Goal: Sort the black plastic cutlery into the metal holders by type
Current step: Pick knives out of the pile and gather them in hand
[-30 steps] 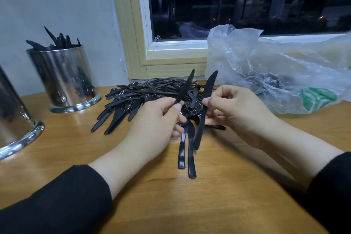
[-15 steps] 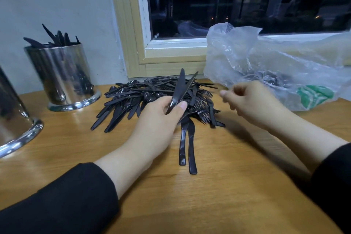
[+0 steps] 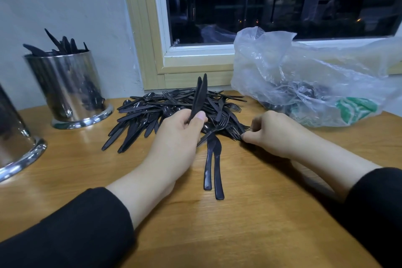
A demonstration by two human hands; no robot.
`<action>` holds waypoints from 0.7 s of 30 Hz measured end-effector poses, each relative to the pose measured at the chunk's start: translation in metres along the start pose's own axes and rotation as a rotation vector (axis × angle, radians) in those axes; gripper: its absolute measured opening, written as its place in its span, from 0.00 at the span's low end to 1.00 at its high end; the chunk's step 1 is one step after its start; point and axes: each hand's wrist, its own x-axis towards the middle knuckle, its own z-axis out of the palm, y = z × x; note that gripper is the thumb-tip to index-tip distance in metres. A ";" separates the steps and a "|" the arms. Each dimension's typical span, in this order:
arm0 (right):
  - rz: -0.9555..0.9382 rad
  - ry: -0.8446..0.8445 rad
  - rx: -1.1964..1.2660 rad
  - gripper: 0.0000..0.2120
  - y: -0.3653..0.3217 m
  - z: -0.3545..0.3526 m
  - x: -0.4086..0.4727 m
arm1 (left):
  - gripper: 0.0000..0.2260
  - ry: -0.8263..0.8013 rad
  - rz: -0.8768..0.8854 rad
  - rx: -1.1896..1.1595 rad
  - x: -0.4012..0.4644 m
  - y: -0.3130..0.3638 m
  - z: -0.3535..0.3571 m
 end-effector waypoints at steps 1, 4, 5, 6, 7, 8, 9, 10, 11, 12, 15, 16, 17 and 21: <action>0.005 0.002 0.008 0.12 0.000 0.000 0.000 | 0.13 0.003 -0.026 -0.033 0.000 0.000 0.000; 0.010 0.023 -0.001 0.13 0.000 0.000 0.002 | 0.14 0.013 -0.110 -0.152 -0.001 0.003 0.000; 0.007 0.042 -0.004 0.12 0.001 0.001 0.004 | 0.14 0.018 -0.119 -0.176 0.000 0.003 0.000; 0.004 0.067 0.000 0.12 0.002 0.001 0.005 | 0.14 0.026 -0.122 -0.195 0.000 0.003 0.000; 0.002 0.099 0.017 0.11 0.003 0.001 0.006 | 0.14 0.035 -0.124 -0.210 0.001 0.002 -0.001; -0.003 0.139 0.048 0.11 0.004 -0.001 0.006 | 0.14 0.044 -0.131 -0.223 0.001 0.003 -0.001; -0.012 0.185 0.095 0.10 0.005 -0.002 0.006 | 0.13 0.052 -0.139 -0.236 0.001 0.003 -0.001; -0.031 0.234 0.157 0.10 0.004 -0.004 0.005 | 0.13 0.059 -0.148 -0.252 0.001 0.003 -0.002; -0.064 0.280 0.220 0.09 0.001 -0.006 0.003 | 0.12 0.066 -0.156 -0.270 0.001 0.004 -0.002; -0.111 0.318 0.271 0.10 -0.003 -0.007 -0.001 | 0.12 0.073 -0.164 -0.288 0.001 0.004 -0.002; -0.256 0.349 0.306 0.10 -0.019 -0.004 -0.015 | 0.12 0.086 -0.182 -0.329 0.002 0.004 -0.001; -0.295 0.339 0.288 0.11 -0.026 -0.002 -0.020 | 0.12 0.090 -0.186 -0.345 0.001 0.005 -0.001; -0.329 0.330 0.254 0.11 -0.032 0.002 -0.025 | 0.13 0.093 -0.189 -0.361 0.001 0.006 0.000; -0.549 0.388 0.069 0.12 -0.049 0.014 -0.035 | 0.14 0.067 -0.203 -0.410 -0.001 0.007 0.002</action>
